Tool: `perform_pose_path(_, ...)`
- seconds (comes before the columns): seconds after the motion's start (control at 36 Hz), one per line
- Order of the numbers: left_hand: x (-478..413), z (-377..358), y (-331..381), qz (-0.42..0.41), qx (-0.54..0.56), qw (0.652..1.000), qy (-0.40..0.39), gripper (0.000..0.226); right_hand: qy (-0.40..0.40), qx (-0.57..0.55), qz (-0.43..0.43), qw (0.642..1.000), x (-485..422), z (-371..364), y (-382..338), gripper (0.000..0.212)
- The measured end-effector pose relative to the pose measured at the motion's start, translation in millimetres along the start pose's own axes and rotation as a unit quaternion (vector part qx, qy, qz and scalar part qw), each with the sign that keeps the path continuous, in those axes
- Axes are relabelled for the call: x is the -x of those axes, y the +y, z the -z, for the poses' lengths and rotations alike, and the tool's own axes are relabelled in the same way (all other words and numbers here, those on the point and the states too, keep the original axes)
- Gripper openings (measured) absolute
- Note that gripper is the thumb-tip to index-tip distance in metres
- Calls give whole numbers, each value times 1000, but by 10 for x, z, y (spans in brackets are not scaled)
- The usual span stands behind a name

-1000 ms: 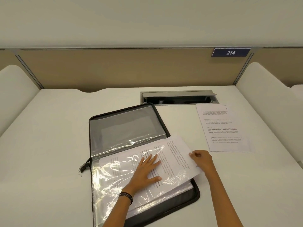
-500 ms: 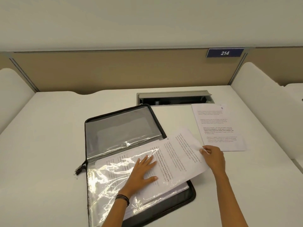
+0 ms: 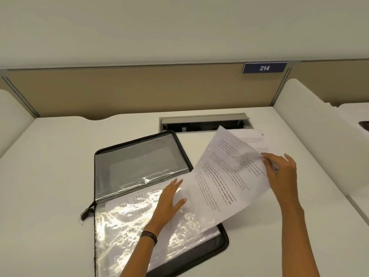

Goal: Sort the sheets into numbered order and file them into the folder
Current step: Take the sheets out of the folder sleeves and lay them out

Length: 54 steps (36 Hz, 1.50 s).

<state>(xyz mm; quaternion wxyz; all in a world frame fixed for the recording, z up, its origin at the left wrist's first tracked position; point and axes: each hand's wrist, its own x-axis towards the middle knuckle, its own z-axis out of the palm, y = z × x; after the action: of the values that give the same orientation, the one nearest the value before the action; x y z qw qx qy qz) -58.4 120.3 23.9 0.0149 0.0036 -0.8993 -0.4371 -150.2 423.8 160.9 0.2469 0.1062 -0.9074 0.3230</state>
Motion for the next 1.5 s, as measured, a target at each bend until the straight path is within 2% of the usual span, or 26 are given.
perform_pose_path(0.11,-220,55,297,0,42,999,3,70,27,-28,31,999,-82,118,-57,40)
perform_pose_path(0.22,-484,40,483,-21,70,997,7,82,69,-60,60,994,-120,225,-62,39)
perform_pose_path(0.36,-793,-64,684,-36,89,995,4,85,86,-111,23,990,-147,367,7,38)
perform_pose_path(0.42,-898,-120,733,-47,74,996,9,75,87,-122,15,989,-168,397,79,37)
perform_pose_path(0.53,-977,-218,882,-53,66,995,51,18,94,-123,-12,988,-215,423,255,34)
perform_pose_path(0.61,-889,-254,915,-34,69,995,66,16,115,-115,-33,986,-218,399,318,31)
perform_pose_path(0.69,-836,-304,946,-23,122,990,59,14,153,-106,-61,981,-214,383,374,21)
perform_pose_path(0.78,-810,-310,1021,33,179,982,53,15,184,-46,-68,980,-230,309,442,30)
perform_pose_path(0.81,-1014,-547,1139,64,200,977,37,14,187,-21,-93,978,-338,327,744,35)
perform_pose_path(0.92,-1127,-726,1208,170,283,944,7,17,146,-10,-156,977,-324,201,1028,50)
perform_pose_path(1.03,-1091,-849,1153,234,327,916,-16,16,14,-48,-199,979,-126,34,1068,51)
perform_pose_path(1.14,-1085,-1024,1118,274,367,888,-28,17,-118,-60,-279,951,125,-166,1186,45)
perform_pose_path(1.22,-1125,-1202,1144,290,377,879,-30,17,-169,-52,-352,919,281,-266,1327,46)
perform_pose_path(1.31,-1168,-1352,1207,297,368,880,-34,23,-169,-55,-398,900,358,-280,1413,46)
perform_pose_path(1.5,-1276,-1538,1288,297,355,886,-39,23,-67,-92,-433,894,383,-162,1621,33)
